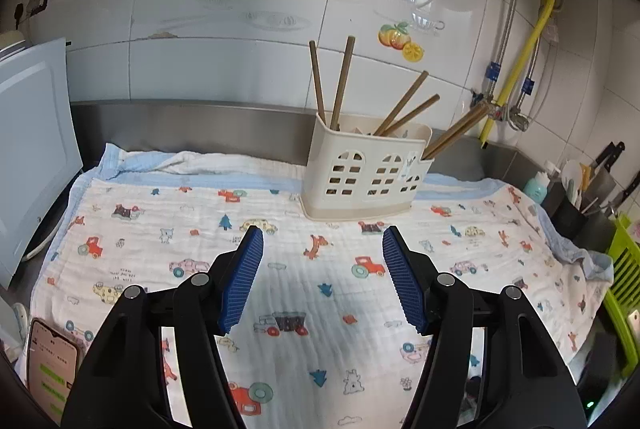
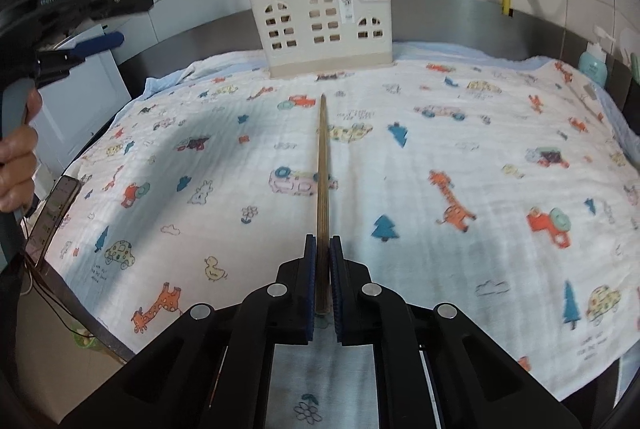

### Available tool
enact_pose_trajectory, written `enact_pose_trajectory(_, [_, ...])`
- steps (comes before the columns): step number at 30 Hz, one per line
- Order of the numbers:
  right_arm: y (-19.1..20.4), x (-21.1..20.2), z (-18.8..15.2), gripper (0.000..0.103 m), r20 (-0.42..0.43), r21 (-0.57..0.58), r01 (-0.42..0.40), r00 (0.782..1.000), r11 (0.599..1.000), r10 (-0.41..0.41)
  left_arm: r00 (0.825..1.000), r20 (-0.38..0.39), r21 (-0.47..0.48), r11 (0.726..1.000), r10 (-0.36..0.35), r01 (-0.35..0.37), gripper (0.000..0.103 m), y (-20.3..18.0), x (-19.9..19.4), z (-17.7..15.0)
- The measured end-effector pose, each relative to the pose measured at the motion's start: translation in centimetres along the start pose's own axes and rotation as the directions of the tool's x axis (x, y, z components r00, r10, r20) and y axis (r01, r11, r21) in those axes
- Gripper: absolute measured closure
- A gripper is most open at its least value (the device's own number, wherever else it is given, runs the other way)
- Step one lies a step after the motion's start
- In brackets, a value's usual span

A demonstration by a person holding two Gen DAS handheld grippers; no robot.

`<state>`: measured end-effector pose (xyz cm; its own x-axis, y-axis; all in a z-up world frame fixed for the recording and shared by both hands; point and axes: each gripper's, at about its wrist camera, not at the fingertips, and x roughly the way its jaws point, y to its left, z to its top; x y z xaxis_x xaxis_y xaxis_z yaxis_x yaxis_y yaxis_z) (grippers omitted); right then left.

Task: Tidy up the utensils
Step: 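Lift the chopstick with the right tool and carry it above the holder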

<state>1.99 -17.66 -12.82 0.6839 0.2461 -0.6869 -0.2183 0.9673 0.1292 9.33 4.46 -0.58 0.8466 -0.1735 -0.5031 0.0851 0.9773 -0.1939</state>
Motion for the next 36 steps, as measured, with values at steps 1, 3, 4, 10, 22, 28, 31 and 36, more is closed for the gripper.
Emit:
enact_pose_trajectory(1, [-0.1, -0.3, 0.2, 0.096, 0.010, -0.003, 0.000, 1.000, 1.000, 0.000, 1.000, -0.006, 0.002, 1.000, -0.002, 0.003, 0.040, -0.1, 0.1, -0.2])
enact_pose_trajectory(3, [-0.1, -1.1, 0.8, 0.096, 0.034, -0.014, -0.002, 0.999, 1.000, 0.002, 1.000, -0.018, 0.008, 1.000, -0.003, 0.003, 0.040, -0.2, 0.2, -0.6])
enact_pose_trajectory(4, [-0.1, -1.4, 1.0, 0.096, 0.042, -0.019, -0.001, 0.999, 1.000, 0.001, 1.000, -0.025, 0.010, 1.000, -0.004, 0.004, 0.040, -0.2, 0.3, -0.9])
enact_pose_trajectory(10, [0.0, -3.0, 2.8, 0.096, 0.098, -0.054, -0.007, 0.995, 0.998, 0.013, 0.997, -0.081, 0.024, 1.000, -0.013, 0.015, 0.040, -0.8, 1.3, -2.9])
enact_pose_trajectory(22, [0.4, -6.5, 9.2, 0.097, 0.211, -0.145, -0.041, 0.975, 0.989, 0.071, 0.982, -0.183, 0.042, 0.997, -0.052, 0.061, 0.041, -2.1, 3.2, -6.2])
enact_pose_trajectory(28, [0.6, -8.2, 13.9, 0.097, 0.242, -0.190, -0.084, 0.962, 0.978, 0.130, 0.980, -0.188, 0.047, 0.997, -0.059, 0.069, 0.042, -2.5, 3.5, -6.0])
enact_pose_trajectory(31, [0.7, -9.1, 17.0, 0.097, 0.253, -0.211, -0.121, 0.952, 0.970, 0.174, 0.980, -0.191, 0.043, 0.997, -0.059, 0.068, 0.042, -2.4, 3.7, -5.9])
enact_pose_trajectory(36, [1.6, -10.8, 22.8, 0.097, 0.287, -0.263, -0.155, 0.930, 0.952, 0.231, 0.978, -0.196, 0.029, 0.997, -0.063, 0.070, 0.042, -2.1, 4.2, -5.6])
